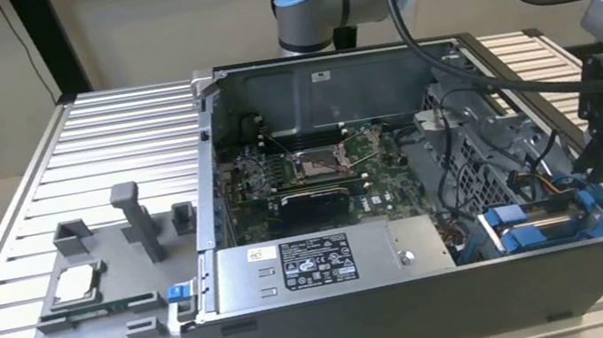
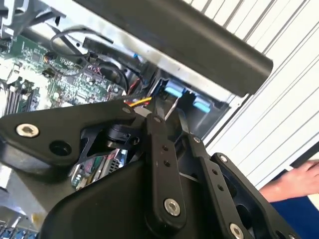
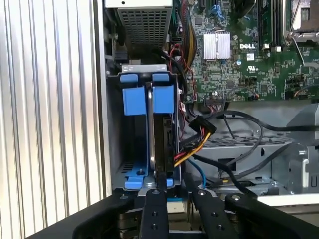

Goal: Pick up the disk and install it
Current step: 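Insert the first disk wire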

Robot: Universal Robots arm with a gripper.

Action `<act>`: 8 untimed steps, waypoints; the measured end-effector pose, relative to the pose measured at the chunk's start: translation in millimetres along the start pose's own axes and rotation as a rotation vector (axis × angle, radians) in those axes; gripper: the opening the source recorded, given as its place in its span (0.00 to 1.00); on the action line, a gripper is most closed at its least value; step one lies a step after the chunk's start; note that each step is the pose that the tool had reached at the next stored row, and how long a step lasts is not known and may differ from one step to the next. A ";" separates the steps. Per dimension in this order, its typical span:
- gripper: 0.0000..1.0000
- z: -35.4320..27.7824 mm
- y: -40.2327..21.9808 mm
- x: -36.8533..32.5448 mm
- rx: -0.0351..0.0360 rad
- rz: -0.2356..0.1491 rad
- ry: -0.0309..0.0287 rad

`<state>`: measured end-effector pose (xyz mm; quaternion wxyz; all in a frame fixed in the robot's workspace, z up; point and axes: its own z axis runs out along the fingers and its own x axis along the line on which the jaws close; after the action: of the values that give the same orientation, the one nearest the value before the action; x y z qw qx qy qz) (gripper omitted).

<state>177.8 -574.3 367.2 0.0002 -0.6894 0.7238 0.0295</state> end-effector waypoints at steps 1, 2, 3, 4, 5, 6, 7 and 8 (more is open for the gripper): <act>1.00 -0.2 -4.3 -0.2 -0.0034 0.000 0.0002; 1.00 -0.4 -9.2 -0.4 -0.0075 0.000 0.0004; 1.00 -0.6 -14.0 -0.7 -0.0119 0.001 0.0006; 1.00 -0.8 -18.0 -0.9 -0.0160 0.001 0.0009; 1.00 -0.9 -22.5 -1.1 -0.0207 0.001 0.0010; 1.00 -1.2 -27.2 -1.3 -0.0258 0.001 0.0013; 1.00 -1.4 -31.4 -1.6 -0.0307 0.001 0.0015; 1.00 -1.4 -34.3 -1.7 -0.0340 0.002 0.0015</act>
<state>212.2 -574.3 367.2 -0.0120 -0.6888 0.7237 0.0413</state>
